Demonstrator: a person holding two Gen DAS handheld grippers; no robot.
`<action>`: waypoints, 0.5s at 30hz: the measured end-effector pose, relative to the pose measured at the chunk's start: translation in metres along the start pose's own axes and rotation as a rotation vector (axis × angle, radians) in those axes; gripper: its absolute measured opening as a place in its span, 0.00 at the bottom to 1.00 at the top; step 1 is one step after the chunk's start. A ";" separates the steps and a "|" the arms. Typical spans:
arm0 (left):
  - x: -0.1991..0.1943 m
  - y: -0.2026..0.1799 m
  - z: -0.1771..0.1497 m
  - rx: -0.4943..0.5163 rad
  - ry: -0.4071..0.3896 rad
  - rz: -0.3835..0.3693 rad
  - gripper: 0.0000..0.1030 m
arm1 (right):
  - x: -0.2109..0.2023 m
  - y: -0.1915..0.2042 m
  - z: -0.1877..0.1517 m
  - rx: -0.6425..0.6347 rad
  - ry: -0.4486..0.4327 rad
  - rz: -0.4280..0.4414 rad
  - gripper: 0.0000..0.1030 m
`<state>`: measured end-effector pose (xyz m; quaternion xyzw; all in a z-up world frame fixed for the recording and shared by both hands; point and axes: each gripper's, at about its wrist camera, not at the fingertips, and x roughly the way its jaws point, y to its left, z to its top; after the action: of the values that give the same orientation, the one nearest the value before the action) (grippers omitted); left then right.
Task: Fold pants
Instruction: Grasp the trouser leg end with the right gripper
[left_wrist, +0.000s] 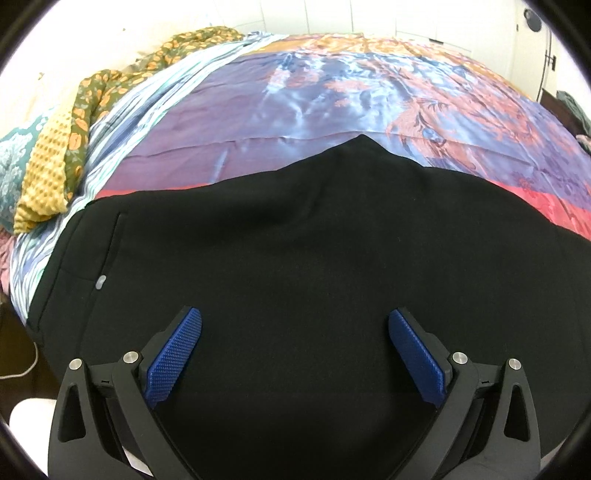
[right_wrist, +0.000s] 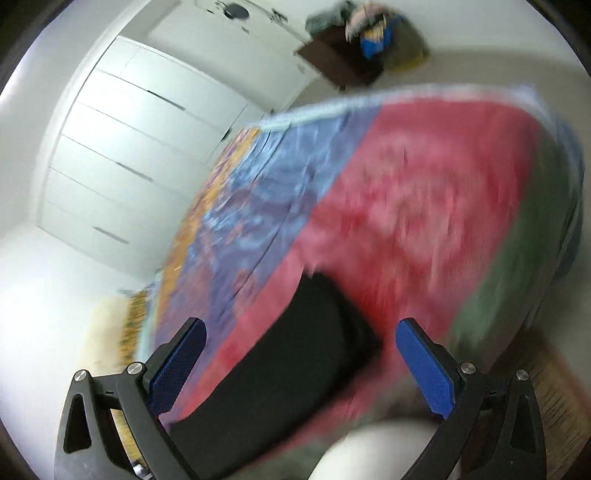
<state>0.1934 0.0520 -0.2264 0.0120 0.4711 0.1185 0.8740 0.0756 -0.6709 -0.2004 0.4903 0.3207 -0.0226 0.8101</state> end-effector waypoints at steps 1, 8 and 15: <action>0.000 0.000 0.000 0.001 -0.001 0.000 0.99 | 0.004 -0.002 -0.007 0.020 0.028 0.030 0.99; -0.002 0.000 -0.001 0.006 -0.005 0.007 0.99 | 0.053 0.008 -0.033 0.043 0.192 0.046 0.99; -0.001 0.001 -0.001 0.006 -0.004 0.007 1.00 | 0.081 0.008 -0.030 0.040 0.261 -0.085 0.99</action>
<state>0.1914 0.0525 -0.2260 0.0167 0.4697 0.1203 0.8744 0.1279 -0.6200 -0.2478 0.4912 0.4432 0.0005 0.7499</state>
